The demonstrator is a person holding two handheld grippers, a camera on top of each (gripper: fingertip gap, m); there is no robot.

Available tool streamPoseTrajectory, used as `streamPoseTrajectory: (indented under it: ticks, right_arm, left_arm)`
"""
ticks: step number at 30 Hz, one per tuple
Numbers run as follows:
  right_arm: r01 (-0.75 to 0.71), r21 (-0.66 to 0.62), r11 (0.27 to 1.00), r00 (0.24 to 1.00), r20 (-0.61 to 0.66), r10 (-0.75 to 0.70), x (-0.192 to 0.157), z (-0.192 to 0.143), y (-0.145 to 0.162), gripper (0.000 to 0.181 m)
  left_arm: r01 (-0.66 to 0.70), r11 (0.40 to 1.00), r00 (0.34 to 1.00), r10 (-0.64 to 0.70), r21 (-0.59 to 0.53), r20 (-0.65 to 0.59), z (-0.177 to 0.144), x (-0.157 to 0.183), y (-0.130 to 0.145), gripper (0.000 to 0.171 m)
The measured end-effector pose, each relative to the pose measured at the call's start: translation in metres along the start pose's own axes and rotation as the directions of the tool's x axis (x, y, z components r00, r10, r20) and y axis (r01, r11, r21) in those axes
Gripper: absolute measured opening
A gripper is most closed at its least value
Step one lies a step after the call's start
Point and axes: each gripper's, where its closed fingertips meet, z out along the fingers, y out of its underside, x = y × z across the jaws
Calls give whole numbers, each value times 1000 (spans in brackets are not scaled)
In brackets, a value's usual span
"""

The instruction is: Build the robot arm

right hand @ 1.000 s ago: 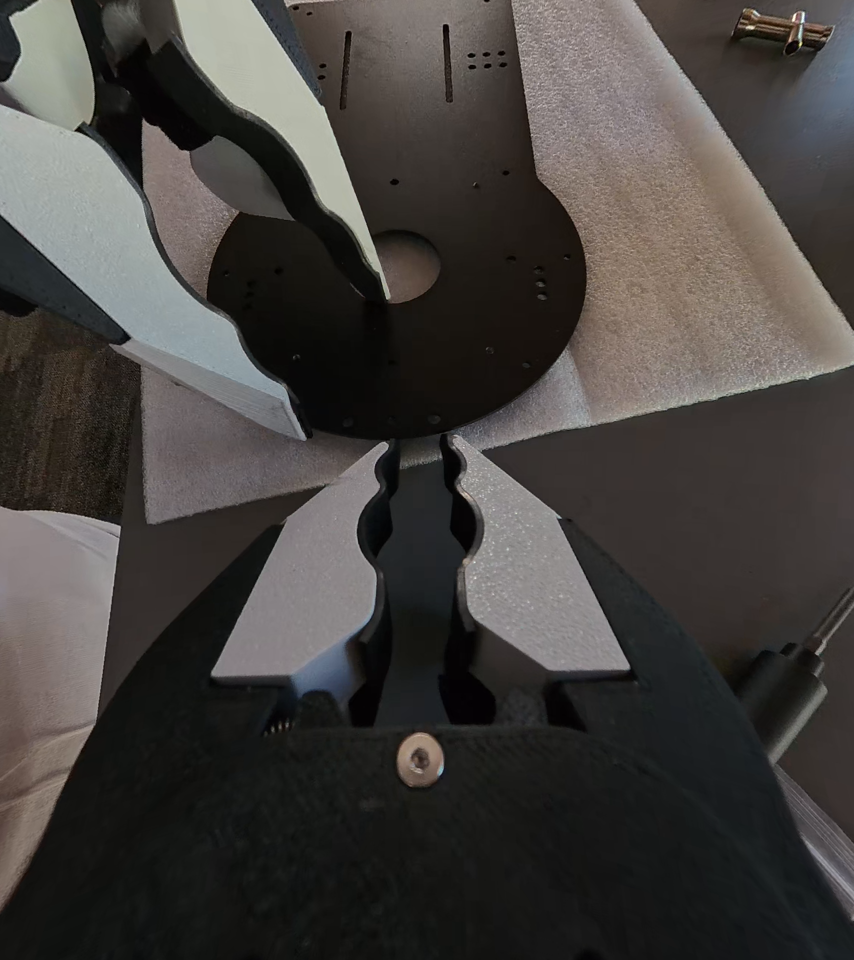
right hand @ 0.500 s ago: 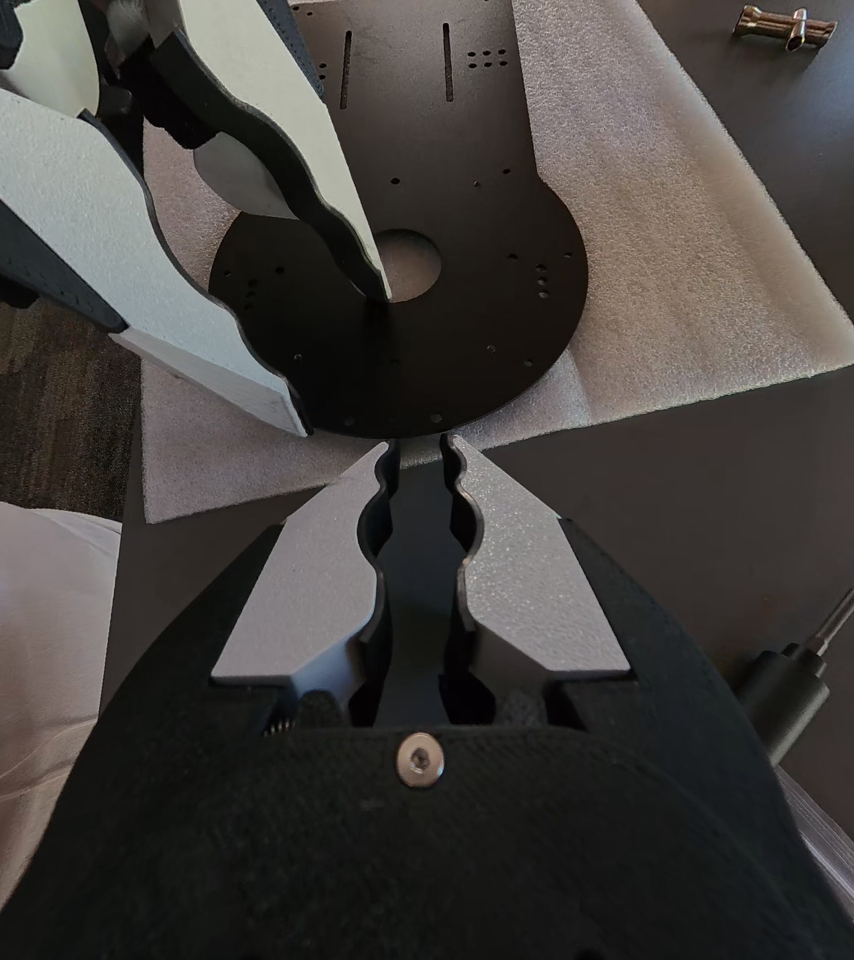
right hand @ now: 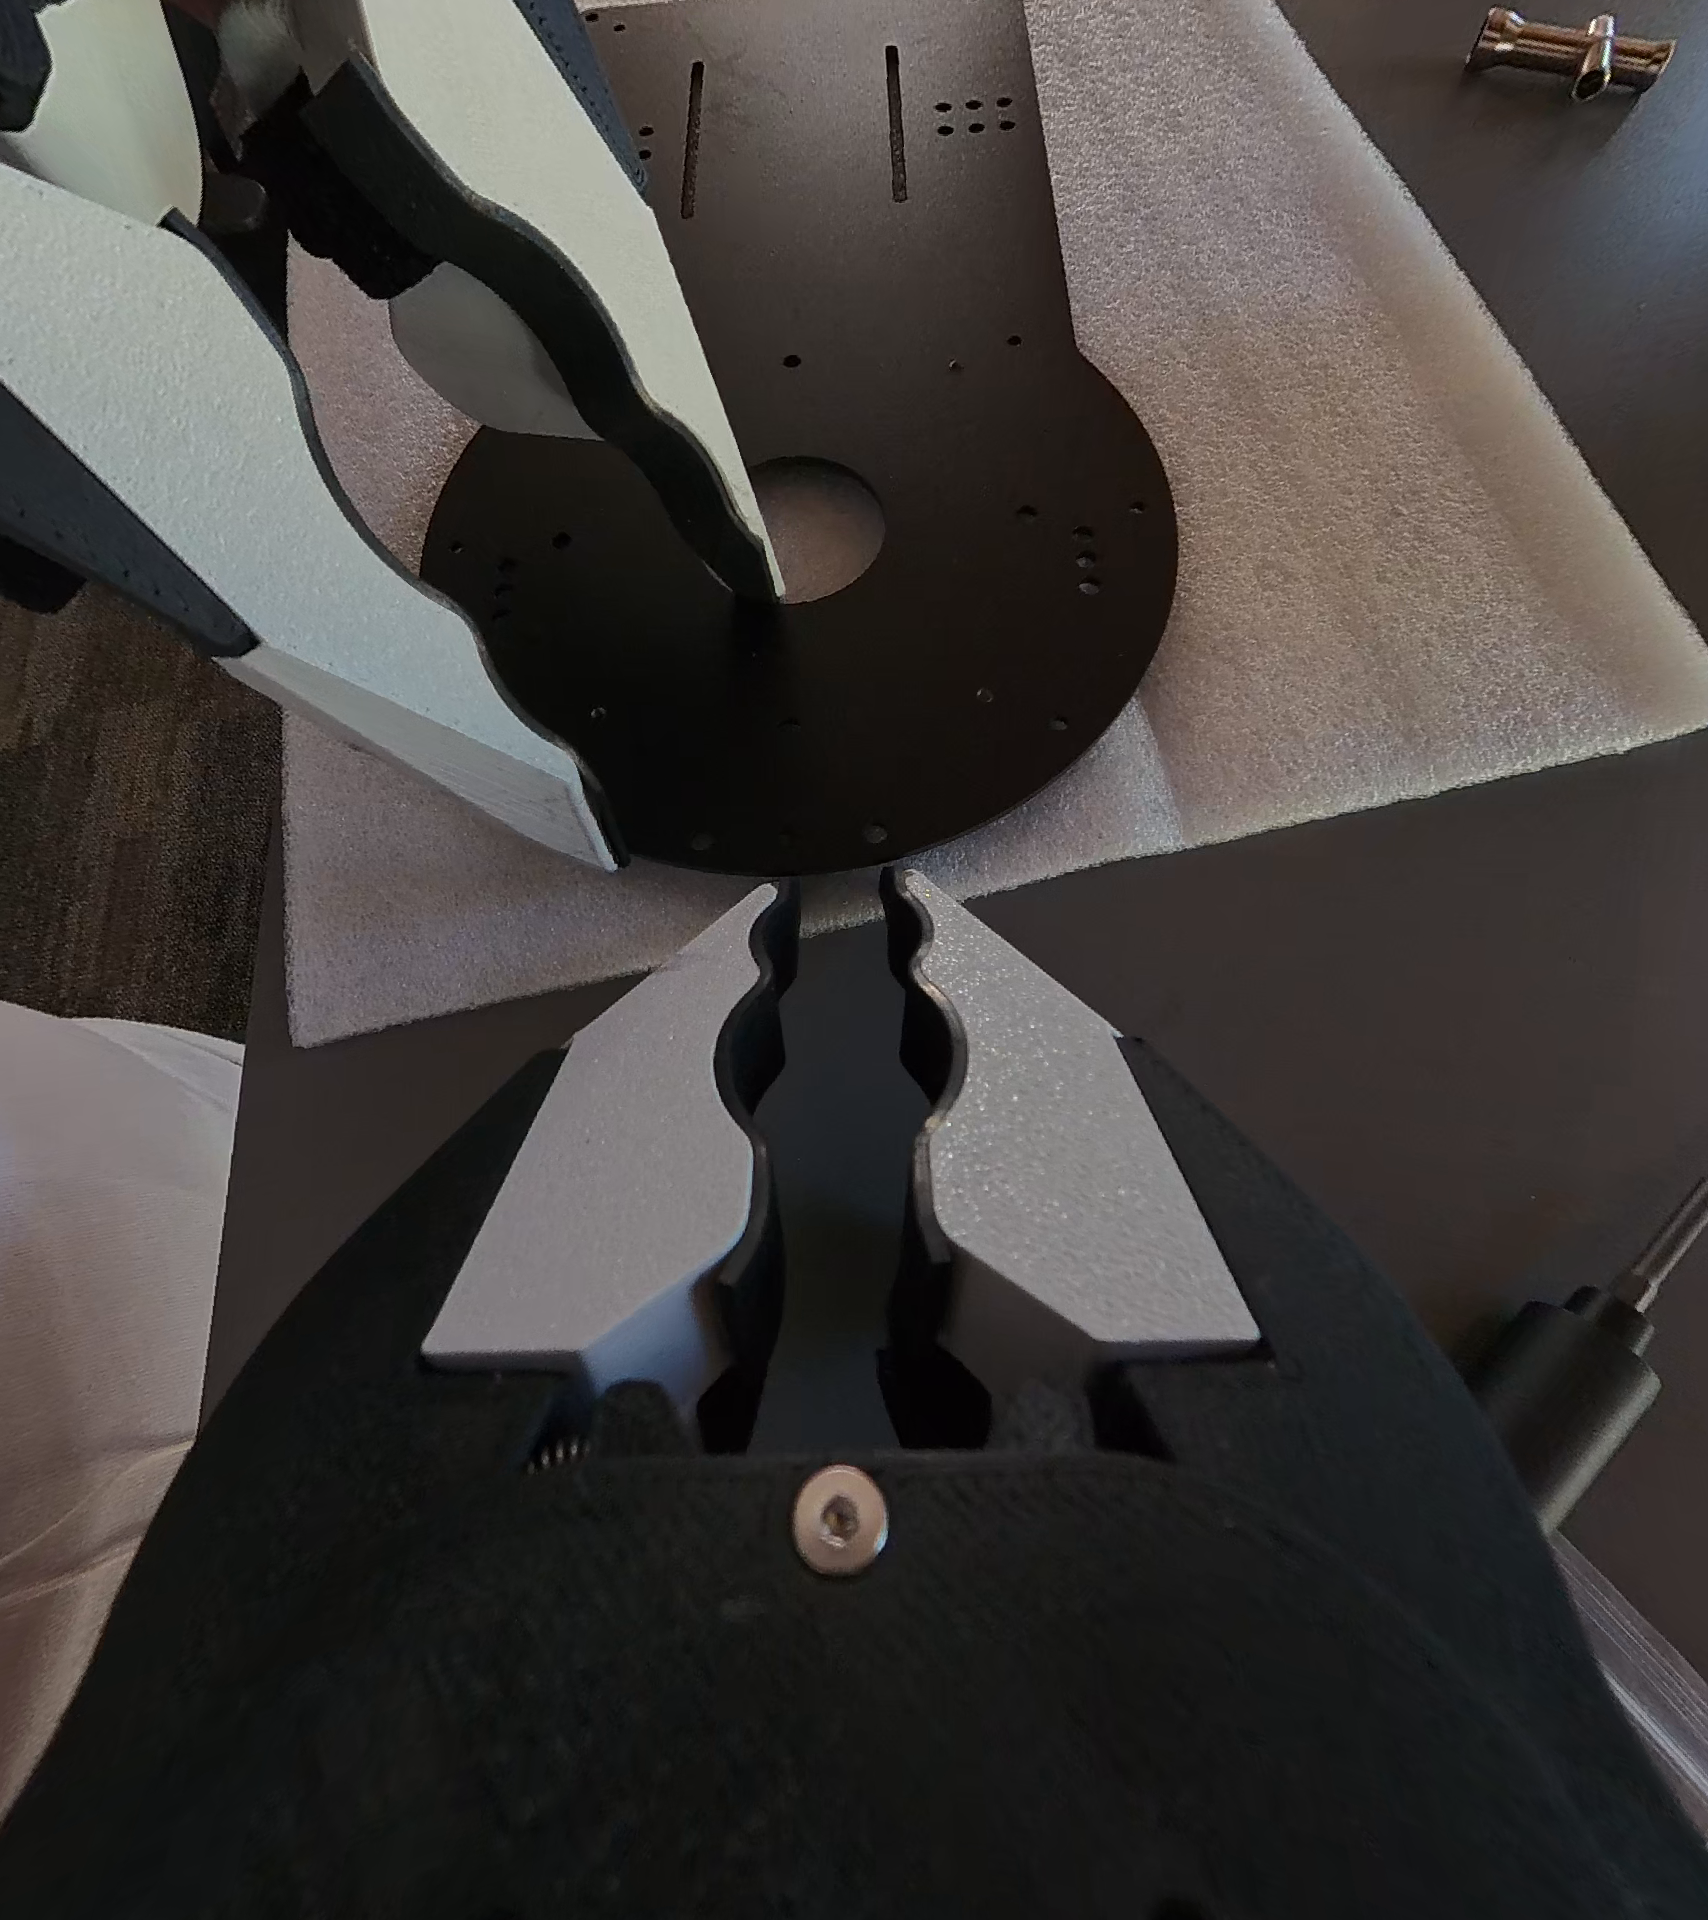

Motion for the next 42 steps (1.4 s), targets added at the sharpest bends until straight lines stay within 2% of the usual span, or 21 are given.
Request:
streamPoseTrajectory:
  ticks: [8, 13, 15, 18, 21, 24, 29, 32, 36, 38, 42]
  right_arm:
    - [12, 12, 1000, 1000, -8, -11, 0, -1, -2, 17]
    - [90, 90, 992, 994, -65, -84, -3, -25, -13, 21]
    - [67, 97, 993, 997, -55, -61, -5, -37, -10, 21]
    - [-17, 172, 985, 1000, -12, 20, -12, -56, -8, 21]
    - [-90, 219, 972, 996, 16, 88, -21, -63, -7, 20]
    - [-80, 204, 976, 994, -53, 93, -21, -59, -3, 20]
    - [-62, 236, 970, 979, -176, 106, -17, -56, -8, 20]
    - [-87, 247, 965, 958, -246, 150, -14, -59, -5, 19]
    - [-115, 294, 949, 932, -297, 206, -22, -57, -4, 17]
    - [-84, 311, 947, 908, -368, 201, -22, -62, -7, 16]
    - [-55, 316, 947, 872, -447, 200, -19, -67, -13, 16]
  left_arm:
    - [0, 1000, 1000, 0, 18, -5, -1, 0, -1, 60]
    - [40, 986, 999, -38, 160, -11, -32, -3, -9, 62]
    - [80, 978, 997, -78, 194, -15, -46, -11, -1, 65]
    - [149, 950, 989, -146, 276, -29, -67, -29, 16, 65]
    - [175, 924, 983, -181, 341, -14, -82, -53, 34, 65]
    - [158, 905, 983, -184, 395, 28, -91, -79, 44, 64]
    - [174, 839, 983, -178, 516, -42, -105, -105, 31, 61]
    - [160, 826, 987, -137, 540, -82, -108, -114, 22, 60]
    - [124, 826, 982, -23, 549, -188, -105, -100, 4, 60]
    - [69, 837, 979, 47, 543, -197, -98, -87, -5, 61]
    - [19, 840, 948, 157, 543, -275, -85, -42, -28, 62]
